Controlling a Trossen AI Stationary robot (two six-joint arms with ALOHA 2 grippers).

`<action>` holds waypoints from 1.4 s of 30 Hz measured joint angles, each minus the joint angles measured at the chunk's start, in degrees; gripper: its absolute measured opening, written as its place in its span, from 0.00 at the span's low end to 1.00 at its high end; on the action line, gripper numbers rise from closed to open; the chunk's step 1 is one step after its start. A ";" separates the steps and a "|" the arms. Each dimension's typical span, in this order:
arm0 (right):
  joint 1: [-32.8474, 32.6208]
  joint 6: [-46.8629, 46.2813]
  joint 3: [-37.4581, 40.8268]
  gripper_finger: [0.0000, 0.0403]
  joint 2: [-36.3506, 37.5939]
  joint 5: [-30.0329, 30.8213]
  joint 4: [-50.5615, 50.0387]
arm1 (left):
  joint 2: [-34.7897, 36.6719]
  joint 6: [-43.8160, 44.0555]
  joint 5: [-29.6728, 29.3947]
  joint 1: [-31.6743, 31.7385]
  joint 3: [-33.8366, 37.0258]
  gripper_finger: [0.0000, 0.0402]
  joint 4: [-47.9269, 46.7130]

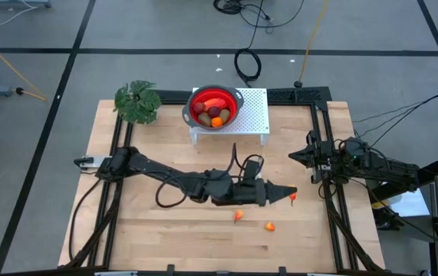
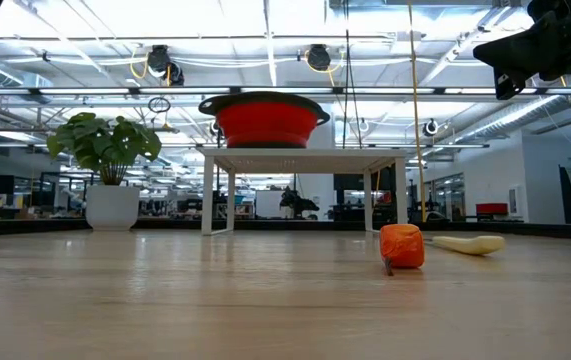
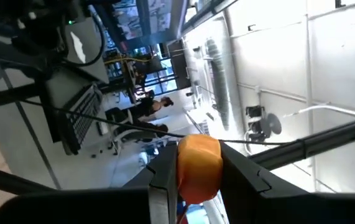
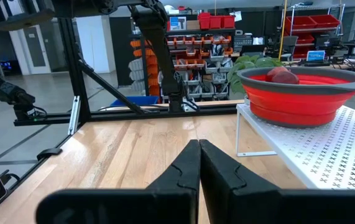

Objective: Pick & Place Fruit
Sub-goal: Put the orange pear into the red strainer bowl on the shelf

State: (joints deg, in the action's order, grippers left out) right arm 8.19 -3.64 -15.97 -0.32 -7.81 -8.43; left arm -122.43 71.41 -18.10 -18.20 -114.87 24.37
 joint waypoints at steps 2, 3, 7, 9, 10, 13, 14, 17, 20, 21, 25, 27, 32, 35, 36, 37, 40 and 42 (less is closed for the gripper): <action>0.00 0.01 0.00 0.00 0.01 0.00 0.00 | 0.00 0.66 0.02 0.22 0.00 0.21 -0.05; 0.00 0.00 0.01 0.00 0.00 0.00 -0.01 | 0.00 0.75 0.01 0.22 0.00 0.21 -0.07; 0.00 0.02 0.00 0.00 0.01 0.00 -0.02 | 0.00 -2.23 0.76 0.23 0.00 0.21 -0.64; 0.00 0.24 0.00 0.00 0.01 0.00 -0.02 | 0.00 -6.24 2.32 0.37 -0.01 0.21 -3.47; 0.00 0.29 0.00 0.00 -0.01 0.00 -0.01 | 0.00 -7.81 3.08 0.47 -0.02 0.21 -5.58; 0.01 0.92 0.00 0.00 0.01 0.02 -0.02 | 0.46 -11.01 3.58 0.79 -0.02 0.21 -14.82; 0.00 1.29 0.00 0.00 0.01 0.02 -0.02 | 0.70 -11.55 3.56 0.96 -0.02 0.21 -18.64; 0.00 1.53 0.00 0.00 -0.01 0.06 -0.03 | 2.52 -11.31 2.81 1.67 -0.04 0.21 -32.99; 0.01 1.70 0.00 0.00 -0.09 0.12 -0.39 | 4.46 -10.85 0.85 2.61 -0.09 0.21 -47.44; 0.02 2.11 0.00 0.00 -0.19 0.23 -0.26 | 4.99 -10.81 0.11 2.95 -0.09 0.21 -50.89; 0.04 4.49 0.00 0.00 -0.21 0.22 -0.53 | 7.50 -11.12 -2.48 4.71 -0.07 0.21 -64.06; 0.04 5.13 0.00 0.00 -0.21 0.23 -0.60 | 9.07 -11.76 -3.01 6.10 -0.07 0.21 -69.54; 0.04 6.05 0.00 0.00 -0.21 0.57 -0.44 | 12.06 -18.14 -4.49 10.44 -0.07 0.21 -78.09; 0.04 6.07 0.00 0.00 -0.21 0.57 -0.41 | 14.06 -23.62 -5.74 13.79 -0.04 0.21 -80.37; 0.04 6.08 0.00 0.00 -0.21 0.57 -0.43 | 14.66 -25.54 -6.10 14.93 -0.04 0.21 -80.75; 0.04 6.08 0.00 0.00 -0.21 0.58 -0.45 | 15.27 -27.67 -6.48 16.15 -0.04 0.21 -80.82; 0.04 6.08 0.00 0.00 -0.21 0.68 -0.44 | 16.64 -34.02 -8.16 19.61 -0.04 0.21 -81.28; 0.04 6.08 0.00 0.00 -0.21 0.68 -0.42 | 17.40 -38.78 -8.82 22.00 -0.04 0.21 -81.27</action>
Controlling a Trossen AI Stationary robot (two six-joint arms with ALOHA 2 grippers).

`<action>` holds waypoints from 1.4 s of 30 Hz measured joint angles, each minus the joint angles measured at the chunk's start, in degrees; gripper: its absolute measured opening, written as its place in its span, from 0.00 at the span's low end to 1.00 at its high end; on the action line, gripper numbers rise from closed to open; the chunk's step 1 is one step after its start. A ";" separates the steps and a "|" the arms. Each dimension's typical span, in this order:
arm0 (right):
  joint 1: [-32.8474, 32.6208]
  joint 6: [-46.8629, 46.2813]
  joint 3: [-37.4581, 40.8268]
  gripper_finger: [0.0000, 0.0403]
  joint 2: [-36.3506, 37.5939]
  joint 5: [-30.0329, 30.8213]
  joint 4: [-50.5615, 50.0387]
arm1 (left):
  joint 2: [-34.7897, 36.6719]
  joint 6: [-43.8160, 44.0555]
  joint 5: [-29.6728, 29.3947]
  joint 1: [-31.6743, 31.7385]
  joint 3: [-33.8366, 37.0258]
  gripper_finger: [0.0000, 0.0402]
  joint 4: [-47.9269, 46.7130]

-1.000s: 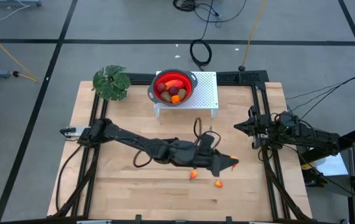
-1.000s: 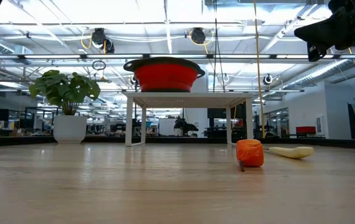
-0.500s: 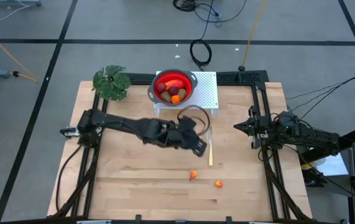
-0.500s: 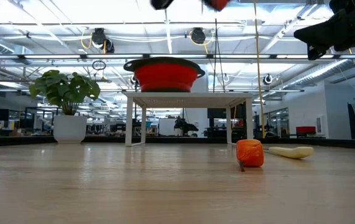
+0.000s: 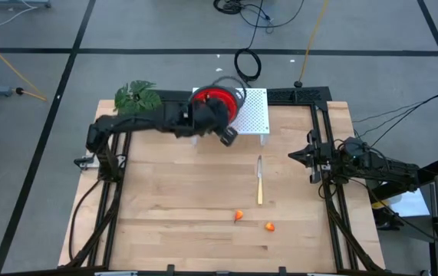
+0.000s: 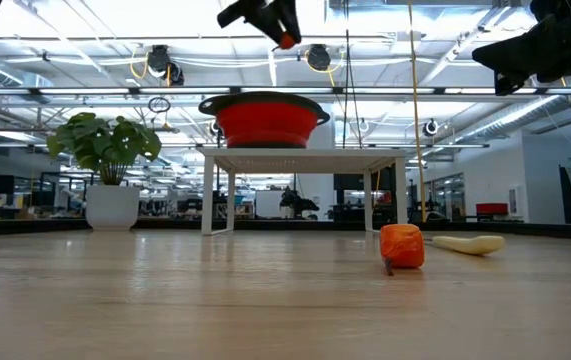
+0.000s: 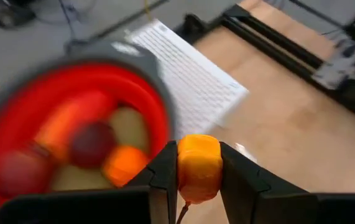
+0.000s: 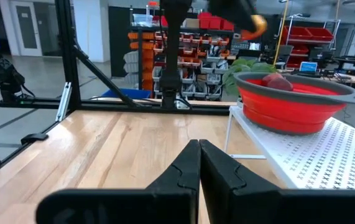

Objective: Pick & Place Fruit
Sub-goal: Put the orange pear into the red strainer bowl on the shelf

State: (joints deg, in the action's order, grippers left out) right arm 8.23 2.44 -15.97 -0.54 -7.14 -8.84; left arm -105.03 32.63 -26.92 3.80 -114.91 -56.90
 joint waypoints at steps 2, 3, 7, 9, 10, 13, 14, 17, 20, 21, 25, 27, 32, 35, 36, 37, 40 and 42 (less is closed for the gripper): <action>0.00 0.00 0.00 0.00 0.00 0.00 -0.02 | 0.38 -4.11 -0.45 2.47 0.00 0.21 0.17; 0.00 0.00 0.00 0.00 0.00 0.00 -0.01 | 0.41 -5.97 -0.57 3.76 0.00 0.21 0.15; 0.00 0.00 0.00 0.00 0.00 0.02 0.00 | 0.30 -12.90 -0.15 9.07 0.04 0.21 0.11; 0.00 0.00 0.00 0.00 0.00 0.02 -0.02 | 0.30 -15.50 0.48 11.74 0.04 0.21 0.13; 0.00 0.00 0.00 0.00 0.00 0.02 0.00 | 0.30 -16.48 1.02 13.03 0.04 0.21 0.13; 0.00 0.00 0.00 0.00 0.00 0.02 0.00 | 0.30 -18.63 3.15 16.82 0.04 0.21 0.13; 0.00 0.00 0.00 0.00 0.00 0.02 0.00 | 0.30 -19.27 4.31 18.00 0.04 0.21 0.14; 0.00 0.00 0.00 0.00 0.00 0.02 0.00 | 0.03 -20.56 8.32 20.97 0.04 0.21 0.20; 0.00 0.00 0.00 0.00 0.00 0.02 -0.02 | -0.40 -20.85 11.64 22.80 0.07 0.21 0.09; 0.00 0.00 0.00 0.00 0.00 0.04 0.00 | -0.58 -21.15 12.48 23.16 0.07 0.21 0.12; 0.00 0.00 0.00 0.00 0.00 0.07 0.00 | -0.90 -22.68 13.88 23.52 0.07 0.21 0.16; 0.00 0.00 0.00 0.00 0.00 0.07 0.00 | -0.97 -23.49 14.92 23.10 0.07 0.21 0.09; 0.00 0.00 0.00 0.00 0.00 0.13 0.00 | -0.97 -26.06 16.89 22.03 0.47 0.21 0.22; 0.00 0.00 0.00 0.00 0.00 0.12 -0.02 | -0.90 -26.31 16.63 21.96 1.92 0.21 0.17; 0.00 -0.01 0.00 0.00 0.00 0.13 0.00 | -0.90 -25.97 16.75 21.96 2.57 0.21 0.14; 0.00 0.00 0.00 0.00 0.00 0.13 0.00 | -0.90 -25.74 16.99 21.97 3.31 0.21 0.13; 0.00 0.00 0.00 0.00 0.00 0.11 0.02 | -0.90 -25.24 17.09 21.98 5.44 0.21 0.09; 0.00 -0.01 0.00 0.00 -0.02 0.11 0.00 | -0.90 -25.22 17.11 21.98 6.19 0.21 0.10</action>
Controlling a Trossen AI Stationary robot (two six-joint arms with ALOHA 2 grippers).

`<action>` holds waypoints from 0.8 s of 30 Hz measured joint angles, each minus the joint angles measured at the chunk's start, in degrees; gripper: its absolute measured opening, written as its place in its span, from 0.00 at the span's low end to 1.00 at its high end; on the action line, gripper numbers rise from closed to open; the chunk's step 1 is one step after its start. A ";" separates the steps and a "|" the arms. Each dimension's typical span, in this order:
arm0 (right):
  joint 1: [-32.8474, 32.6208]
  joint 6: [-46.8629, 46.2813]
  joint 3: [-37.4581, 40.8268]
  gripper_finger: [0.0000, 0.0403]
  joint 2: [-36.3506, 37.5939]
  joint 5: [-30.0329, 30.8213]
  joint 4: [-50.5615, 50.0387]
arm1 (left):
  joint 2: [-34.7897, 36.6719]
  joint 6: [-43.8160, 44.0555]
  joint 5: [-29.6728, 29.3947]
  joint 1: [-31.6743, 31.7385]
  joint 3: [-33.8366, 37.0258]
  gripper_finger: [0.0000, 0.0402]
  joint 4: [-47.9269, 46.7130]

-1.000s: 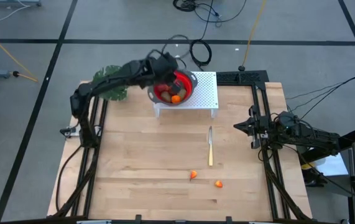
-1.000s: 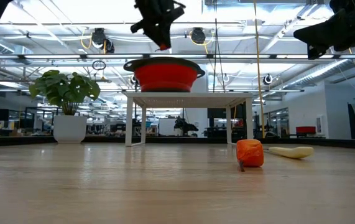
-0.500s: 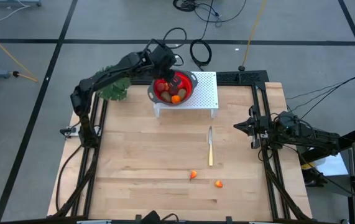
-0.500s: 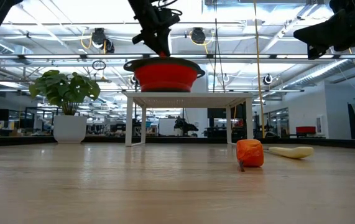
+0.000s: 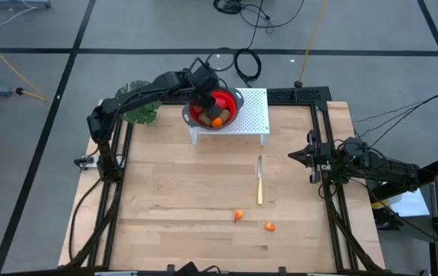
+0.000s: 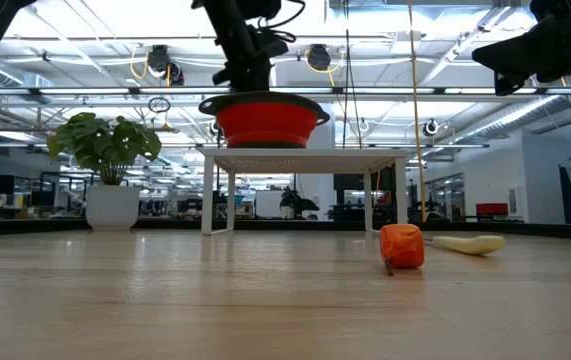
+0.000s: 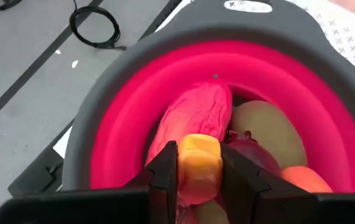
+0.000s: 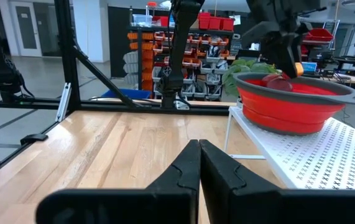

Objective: Pick & Place Fruit
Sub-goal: Put the orange pear into the red strainer bowl on the shelf

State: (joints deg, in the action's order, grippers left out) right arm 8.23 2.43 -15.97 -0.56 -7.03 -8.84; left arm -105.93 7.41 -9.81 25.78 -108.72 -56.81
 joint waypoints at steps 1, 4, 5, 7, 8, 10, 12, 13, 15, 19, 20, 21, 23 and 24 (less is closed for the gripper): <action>0.00 -0.01 0.00 0.00 0.00 0.00 0.00 | 0.00 -0.01 0.01 0.00 0.27 0.21 0.21; 0.00 -0.01 0.00 0.00 0.02 0.00 0.00 | 0.00 -0.48 0.03 0.00 1.12 0.21 1.14; 0.00 -0.01 0.00 0.00 0.00 0.00 0.00 | 0.00 -1.11 0.01 0.00 1.53 0.21 1.55; 0.00 -0.01 0.00 0.00 0.02 -0.02 0.00 | 0.00 -2.35 -0.09 0.00 2.56 0.21 2.75; -0.01 -0.01 0.00 0.00 0.01 0.00 0.00 | 0.00 -2.50 -0.22 0.00 3.05 0.21 3.47; -0.01 -0.01 0.00 0.00 0.02 -0.03 0.01 | 0.00 -2.64 -0.48 0.09 3.40 0.21 3.93; 0.00 -0.01 0.00 0.00 0.01 -0.03 0.00 | 0.02 -2.68 -0.58 0.19 3.40 0.21 4.47; 0.00 -0.01 0.00 0.00 0.00 -0.04 0.00 | 0.02 -2.72 -0.71 0.20 3.40 0.21 4.72; 0.00 -0.01 0.00 0.00 0.00 -0.04 0.00 | 0.02 -2.75 -0.71 0.22 3.40 0.21 4.70; 0.00 -0.01 0.00 0.00 0.00 -0.04 0.02 | 0.02 -3.62 -0.69 0.28 3.40 0.21 4.69; 0.00 -0.01 0.00 0.00 0.01 -0.06 0.01 | 0.02 -4.14 -0.67 0.28 3.40 0.21 4.69; 0.00 -0.01 0.00 0.00 0.01 -0.07 0.02 | 0.02 -4.34 -0.69 0.28 3.40 0.21 4.69; 0.00 -0.01 0.00 0.00 0.00 -0.07 0.02 | 0.02 -4.32 -0.69 0.28 3.40 0.24 4.69; 0.00 -0.01 0.00 0.00 0.02 -0.07 0.02 | 0.02 -4.32 -0.71 0.28 3.40 0.26 4.69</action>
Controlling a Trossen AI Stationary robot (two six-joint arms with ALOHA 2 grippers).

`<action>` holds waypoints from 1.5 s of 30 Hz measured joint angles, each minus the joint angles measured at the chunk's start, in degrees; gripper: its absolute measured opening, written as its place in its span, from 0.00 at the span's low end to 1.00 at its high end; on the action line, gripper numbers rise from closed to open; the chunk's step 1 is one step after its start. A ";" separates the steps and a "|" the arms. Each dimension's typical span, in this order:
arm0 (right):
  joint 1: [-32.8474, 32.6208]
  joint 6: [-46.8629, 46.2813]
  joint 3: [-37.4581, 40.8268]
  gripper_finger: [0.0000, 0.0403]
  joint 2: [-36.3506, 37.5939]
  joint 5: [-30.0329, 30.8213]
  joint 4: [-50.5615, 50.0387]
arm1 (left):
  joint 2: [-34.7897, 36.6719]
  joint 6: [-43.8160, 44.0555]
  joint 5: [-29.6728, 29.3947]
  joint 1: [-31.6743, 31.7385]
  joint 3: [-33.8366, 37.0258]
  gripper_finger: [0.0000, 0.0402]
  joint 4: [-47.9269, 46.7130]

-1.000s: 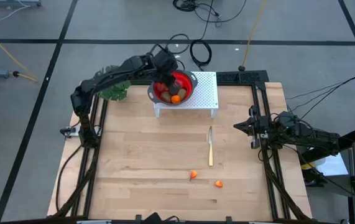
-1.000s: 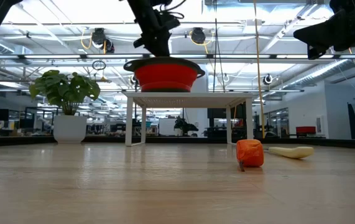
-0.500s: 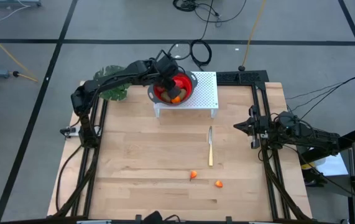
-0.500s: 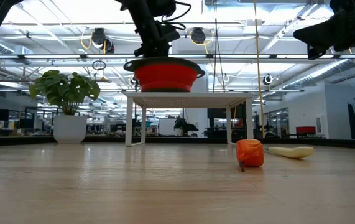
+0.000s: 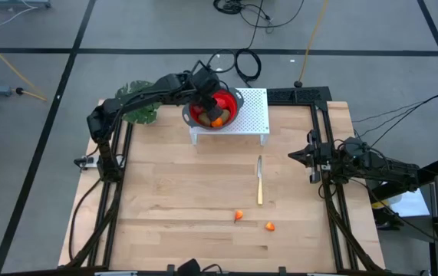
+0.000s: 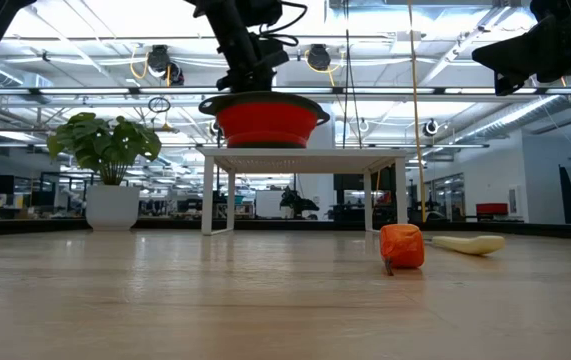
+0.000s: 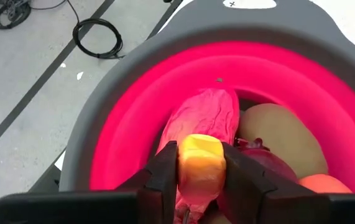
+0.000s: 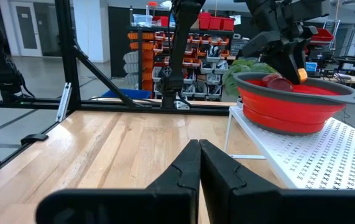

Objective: Pick & Place Fruit
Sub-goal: Put the orange pear into the red strainer bowl on the shelf

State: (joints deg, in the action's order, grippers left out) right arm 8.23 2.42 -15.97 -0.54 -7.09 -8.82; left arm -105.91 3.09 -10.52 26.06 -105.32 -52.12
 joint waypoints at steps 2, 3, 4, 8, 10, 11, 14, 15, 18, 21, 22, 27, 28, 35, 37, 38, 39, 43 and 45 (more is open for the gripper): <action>0.00 0.00 0.00 0.00 0.00 0.00 0.00 | 0.00 0.00 0.00 0.14 0.00 0.31 -0.02; 0.00 0.00 0.00 0.00 -0.01 0.00 -0.01 | 0.00 0.00 -0.01 0.21 0.00 0.34 -0.02; 0.00 0.00 0.00 0.00 -0.01 0.00 0.00 | 0.00 0.00 -0.17 0.30 0.00 0.36 -0.02; 0.00 0.00 0.00 0.00 -0.02 0.00 0.00 | 0.37 -2.58 -2.88 0.36 0.00 0.44 -0.07; 0.00 0.00 0.00 0.00 -0.01 -0.04 0.00 | 1.63 -4.22 -3.45 0.33 0.00 0.47 0.21; 0.00 0.00 0.00 0.00 -0.01 -0.19 0.01 | 2.80 -4.49 -3.64 0.33 0.00 0.49 0.77; -0.02 -0.02 0.00 0.00 -0.02 -0.24 0.06 | 6.40 -3.80 -3.70 -0.71 -0.07 0.51 3.62; -0.02 -0.02 0.00 0.00 -0.02 -0.24 0.04 | 7.48 -2.99 -3.65 -1.43 -0.07 0.51 4.35; -0.02 -0.02 0.00 0.00 -0.02 -0.24 0.43 | 10.60 -0.27 -3.20 -4.66 -0.07 0.49 7.36; -0.01 -0.02 0.01 0.00 -0.02 -0.26 0.42 | 13.03 1.83 -3.01 -9.11 -0.11 0.46 10.80; -0.02 -0.02 0.02 0.00 -0.02 -0.26 0.44 | 13.45 1.99 -3.06 -10.64 -0.11 0.45 11.84; -0.01 -0.02 0.02 0.00 -0.02 -0.26 0.44 | 13.66 1.55 -3.04 -19.38 -0.11 0.38 17.66; -0.02 -0.02 0.02 0.00 -0.02 -0.26 0.43 | 13.64 1.06 -3.27 -21.11 -0.11 0.37 18.90; -0.02 -0.03 0.02 0.00 -0.02 -0.46 0.42 | 12.61 -2.96 -15.36 -32.57 -0.11 0.26 23.91; -0.02 -0.02 0.02 0.00 -0.02 -0.46 0.42 | 12.38 -1.90 -18.70 -35.30 -0.11 0.23 24.29; -0.02 -0.02 0.02 0.00 -0.02 -0.46 0.42 | 12.11 -1.60 -19.63 -36.46 -0.10 0.21 24.89; -0.02 -0.02 0.02 0.00 -0.02 -0.46 0.42 | 11.51 -1.41 -20.03 -37.45 -0.11 0.19 26.07; -0.02 -0.02 0.02 0.00 -0.02 -0.46 0.41 | 9.32 -0.37 -21.16 -40.81 -0.11 0.11 28.88; 0.00 -0.02 0.02 0.00 -0.02 -0.50 0.39 | 8.31 0.59 -21.53 -42.18 -0.09 0.06 29.03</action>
State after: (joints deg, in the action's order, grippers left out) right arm 8.23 2.39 -15.94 -0.55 -7.59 -8.43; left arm -97.60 3.68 -32.05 -16.12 -105.41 -23.09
